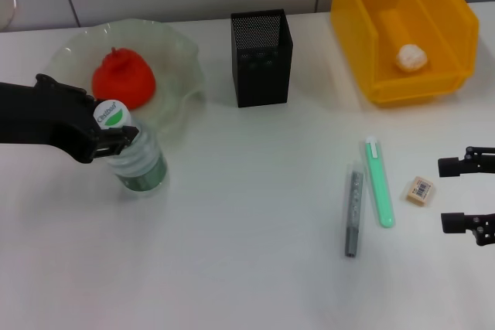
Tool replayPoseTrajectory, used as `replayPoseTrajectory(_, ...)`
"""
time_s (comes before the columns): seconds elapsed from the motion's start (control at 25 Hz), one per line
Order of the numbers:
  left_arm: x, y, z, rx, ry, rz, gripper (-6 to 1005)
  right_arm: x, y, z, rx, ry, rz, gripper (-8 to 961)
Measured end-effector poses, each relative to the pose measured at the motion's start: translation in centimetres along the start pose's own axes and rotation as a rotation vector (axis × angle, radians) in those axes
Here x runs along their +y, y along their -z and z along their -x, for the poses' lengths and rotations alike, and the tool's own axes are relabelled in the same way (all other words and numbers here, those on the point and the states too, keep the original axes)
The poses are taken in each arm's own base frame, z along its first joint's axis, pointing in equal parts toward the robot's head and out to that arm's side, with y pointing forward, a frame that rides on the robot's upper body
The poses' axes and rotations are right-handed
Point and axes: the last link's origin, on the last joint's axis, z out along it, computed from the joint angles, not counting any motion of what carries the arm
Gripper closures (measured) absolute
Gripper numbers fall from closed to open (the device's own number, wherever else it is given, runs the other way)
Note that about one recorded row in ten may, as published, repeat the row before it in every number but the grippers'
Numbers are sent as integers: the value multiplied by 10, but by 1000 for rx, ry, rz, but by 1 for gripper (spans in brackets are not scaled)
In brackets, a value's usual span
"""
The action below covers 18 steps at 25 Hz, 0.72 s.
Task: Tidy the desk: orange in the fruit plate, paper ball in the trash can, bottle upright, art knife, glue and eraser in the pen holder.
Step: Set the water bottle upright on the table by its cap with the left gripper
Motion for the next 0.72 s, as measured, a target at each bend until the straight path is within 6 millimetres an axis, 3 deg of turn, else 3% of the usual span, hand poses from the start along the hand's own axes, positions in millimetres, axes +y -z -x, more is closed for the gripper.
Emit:
replayPoseTrajectory(0.4,2,0,-23,9,-30,17,558,1,-1,-2,0,-4,2,118)
replayPoseTrajectory(0.72,2,4,-22,-17,-26,34,539,2,1,-4,-5,-6,-3,120)
